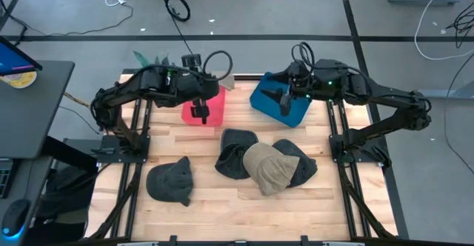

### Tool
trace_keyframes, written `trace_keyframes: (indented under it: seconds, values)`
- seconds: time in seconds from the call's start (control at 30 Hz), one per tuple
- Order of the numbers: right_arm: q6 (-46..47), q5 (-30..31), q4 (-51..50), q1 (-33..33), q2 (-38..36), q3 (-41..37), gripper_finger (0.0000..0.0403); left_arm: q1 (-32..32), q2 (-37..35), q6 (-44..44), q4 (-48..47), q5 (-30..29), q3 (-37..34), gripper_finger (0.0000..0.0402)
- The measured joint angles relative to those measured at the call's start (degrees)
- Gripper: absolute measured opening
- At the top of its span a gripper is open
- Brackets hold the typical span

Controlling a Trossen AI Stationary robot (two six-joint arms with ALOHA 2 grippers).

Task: Pick & Place hat
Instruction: Put the left brown cap into the red bin

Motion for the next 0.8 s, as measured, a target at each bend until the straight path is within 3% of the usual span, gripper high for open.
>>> trace_keyframes:
  seconds: [0.2, 0.37, 0.5, 0.6, 0.8]
  values:
    - [2.29, 0.01, -3.71, 0.0, 0.12, 0.0, 0.0247, 0.25, -7.3, 0.31, 8.46, 0.47, -13.77, 0.0012]
    - [3.43, 0.03, -5.55, 0.0, 0.12, 0.0, 0.0226, 1.81, -16.71, 7.45, 26.87, 0.94, -33.03, 0.0012]
    - [4.03, 1.85, -6.18, 0.0, 0.33, 0.0, 0.0204, 5.13, -23.89, 13.87, 38.96, 6.39, -46.45, 0.0012]
    - [5.25, 2.53, -6.35, 0.0, 0.56, 0.0, 0.0185, 8.4, -27.58, 16.86, 42.55, 10.33, -54.31, 0.0012]
    - [8.47, 2.59, -6.25, -0.02, 1.84, -0.02, 0.0146, 15.26, -30.88, 19.57, 50.44, 18.63, -63.29, 0.0012]
